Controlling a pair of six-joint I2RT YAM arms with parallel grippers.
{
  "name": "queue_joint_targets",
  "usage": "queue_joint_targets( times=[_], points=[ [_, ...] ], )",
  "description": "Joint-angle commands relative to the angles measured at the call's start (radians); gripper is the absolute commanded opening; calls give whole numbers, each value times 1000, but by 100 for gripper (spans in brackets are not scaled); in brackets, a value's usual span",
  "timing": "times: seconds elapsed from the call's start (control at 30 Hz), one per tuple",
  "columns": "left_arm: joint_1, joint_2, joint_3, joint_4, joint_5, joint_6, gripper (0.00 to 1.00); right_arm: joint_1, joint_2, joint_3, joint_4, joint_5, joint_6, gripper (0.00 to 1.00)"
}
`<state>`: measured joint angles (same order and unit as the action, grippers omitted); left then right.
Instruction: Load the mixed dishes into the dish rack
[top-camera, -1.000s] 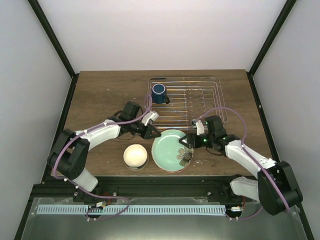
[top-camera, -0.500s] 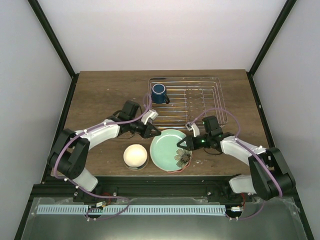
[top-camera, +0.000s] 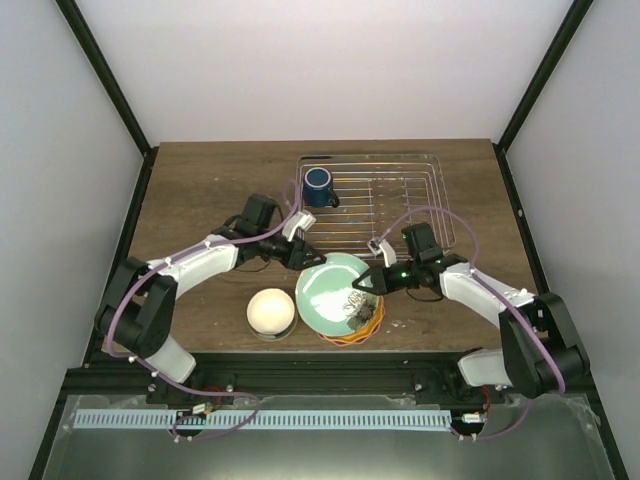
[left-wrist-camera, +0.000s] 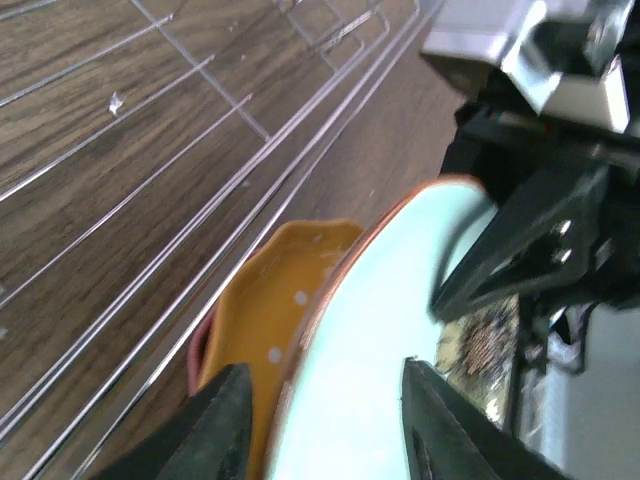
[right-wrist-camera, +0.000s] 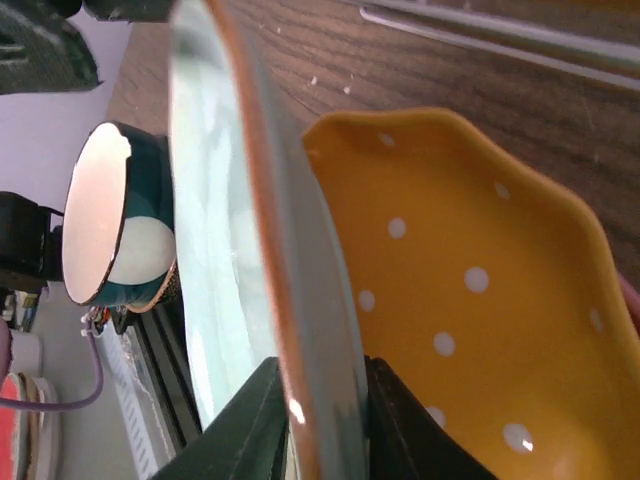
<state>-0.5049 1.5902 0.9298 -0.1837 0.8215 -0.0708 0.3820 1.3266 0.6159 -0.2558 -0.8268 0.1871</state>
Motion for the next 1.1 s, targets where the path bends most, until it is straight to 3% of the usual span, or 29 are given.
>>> queue_joint_targets(
  times=[0.0,0.3,0.47,0.83,1.07],
  points=[
    [-11,-47,53,37,56,-22,52,17,-21,83,-29,11,-30,1],
    [9,-84,55,1,44,-9,64,17,-3,122,-40,4,-43,1],
    [23,-147,96,-24,3,-33,99,15,-6,176,-120,12,-78,1],
    [55,-226,367,-265,-365,51,100,16,-88,386,-198,-18,-130,1],
    [129,-245,388,-279,-377,59,100,15,-88,635,-301,138,-254,1]
  ],
)
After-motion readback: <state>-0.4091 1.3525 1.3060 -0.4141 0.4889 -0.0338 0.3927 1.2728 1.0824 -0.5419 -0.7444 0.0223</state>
